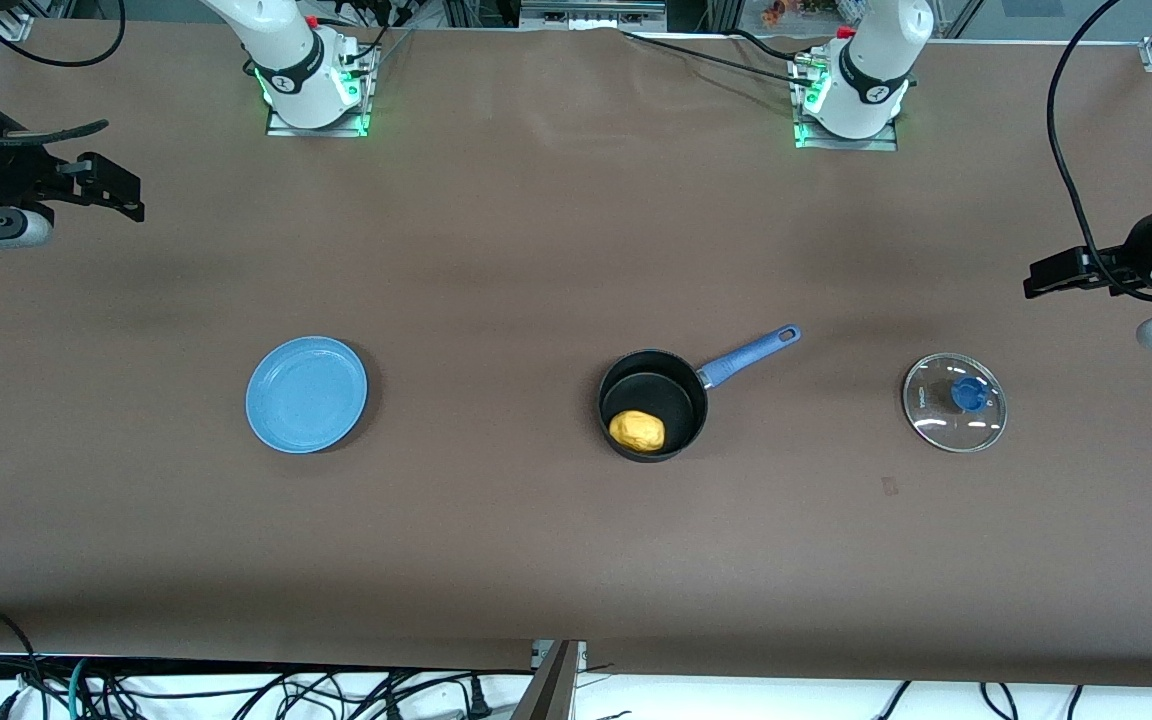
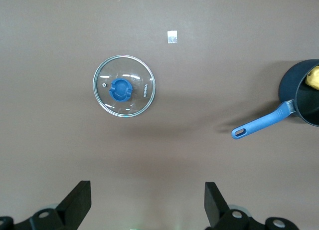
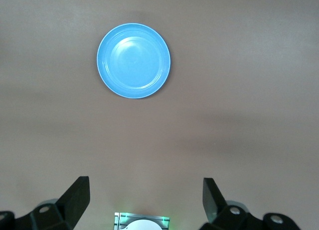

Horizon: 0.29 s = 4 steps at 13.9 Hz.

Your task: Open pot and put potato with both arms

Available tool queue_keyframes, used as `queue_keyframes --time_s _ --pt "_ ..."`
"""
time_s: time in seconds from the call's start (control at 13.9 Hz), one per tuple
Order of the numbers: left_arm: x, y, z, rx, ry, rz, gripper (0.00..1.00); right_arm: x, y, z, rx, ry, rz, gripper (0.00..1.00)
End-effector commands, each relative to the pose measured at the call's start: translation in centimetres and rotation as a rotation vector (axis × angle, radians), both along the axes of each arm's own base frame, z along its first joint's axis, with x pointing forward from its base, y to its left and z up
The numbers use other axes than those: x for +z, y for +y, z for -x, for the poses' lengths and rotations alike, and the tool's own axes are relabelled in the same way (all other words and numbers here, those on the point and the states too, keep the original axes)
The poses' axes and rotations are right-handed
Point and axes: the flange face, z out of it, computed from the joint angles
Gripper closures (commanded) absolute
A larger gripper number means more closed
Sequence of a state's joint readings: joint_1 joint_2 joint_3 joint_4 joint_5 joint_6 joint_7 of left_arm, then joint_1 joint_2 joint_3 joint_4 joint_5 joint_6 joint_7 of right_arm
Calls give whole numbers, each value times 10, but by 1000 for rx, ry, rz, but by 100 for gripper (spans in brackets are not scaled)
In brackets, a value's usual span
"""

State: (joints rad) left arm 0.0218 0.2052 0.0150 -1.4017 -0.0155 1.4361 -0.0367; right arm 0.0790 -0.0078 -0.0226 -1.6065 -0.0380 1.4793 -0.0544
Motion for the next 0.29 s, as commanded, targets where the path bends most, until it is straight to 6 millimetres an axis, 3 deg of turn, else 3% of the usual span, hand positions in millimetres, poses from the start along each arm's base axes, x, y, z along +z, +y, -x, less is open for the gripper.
queue_keyframes --time_s 0.0,0.22 --pt "5 0 -3 9 0 2 0 4 -8 -4 -9 -12 -1 0" --pt "5 1 -3 9 -1 2 0 4 -9 -5 -12 -13 -2 0"
